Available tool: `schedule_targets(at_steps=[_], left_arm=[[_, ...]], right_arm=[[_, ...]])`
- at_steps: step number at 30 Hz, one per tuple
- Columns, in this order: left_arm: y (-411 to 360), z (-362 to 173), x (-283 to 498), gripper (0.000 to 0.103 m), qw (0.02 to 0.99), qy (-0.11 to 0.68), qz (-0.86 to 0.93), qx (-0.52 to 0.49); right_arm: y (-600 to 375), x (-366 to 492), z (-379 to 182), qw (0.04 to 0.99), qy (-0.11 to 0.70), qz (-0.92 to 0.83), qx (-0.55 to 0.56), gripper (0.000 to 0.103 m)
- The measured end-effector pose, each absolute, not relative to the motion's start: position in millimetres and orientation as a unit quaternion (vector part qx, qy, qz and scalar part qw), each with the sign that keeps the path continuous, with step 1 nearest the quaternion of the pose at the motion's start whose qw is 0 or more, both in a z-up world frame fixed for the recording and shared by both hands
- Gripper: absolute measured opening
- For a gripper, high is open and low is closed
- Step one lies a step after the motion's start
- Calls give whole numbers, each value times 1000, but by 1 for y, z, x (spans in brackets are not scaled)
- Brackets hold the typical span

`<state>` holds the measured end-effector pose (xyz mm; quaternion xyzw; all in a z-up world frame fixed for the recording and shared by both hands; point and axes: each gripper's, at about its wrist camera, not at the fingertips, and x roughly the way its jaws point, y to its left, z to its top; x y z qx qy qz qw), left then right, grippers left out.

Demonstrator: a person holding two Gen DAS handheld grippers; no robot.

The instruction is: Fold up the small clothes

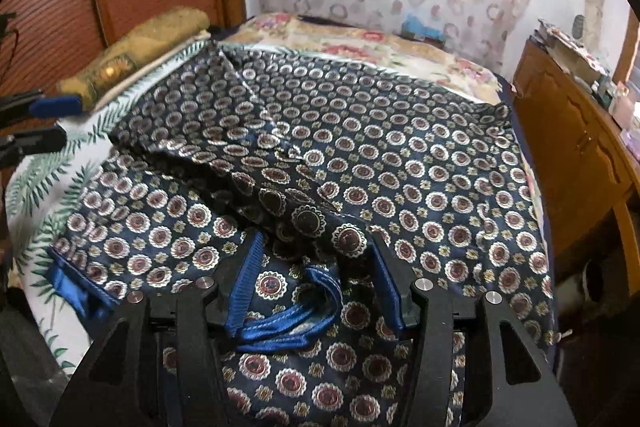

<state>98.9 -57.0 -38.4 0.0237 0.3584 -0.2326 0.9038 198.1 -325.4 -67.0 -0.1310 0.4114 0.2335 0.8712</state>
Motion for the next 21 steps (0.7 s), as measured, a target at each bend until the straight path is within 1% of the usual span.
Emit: schedule_targets(at_steps=[6,15,16,17,19,20,21], left_arm=[[-53,-41,98,53,909,354,-220,22],[-49,-45,97,53,911,353,-213,18],[-48,-45,96,53,911,352,-213,16],[-47,-45,96,53,912,352,-212,15],[-45,-45,97,53,912,352,-209,13],[-45,-45,97,53,913,352,-208,12],[-45,-45,97,53,913,351,-207,11]], right_arm=[[-314,208,-70,872,406,216,-167,54],[-307,222,-67,871,403,220,-175,54],[-305,223,-68,869,405,224,-177,52],[-302,225,-69,866,407,232,-177,47],[-299,224,-71,861,409,249,-174,21],[-297,222,-71,860,407,255,-172,17],[-297,220,-70,861,403,261,-170,9]])
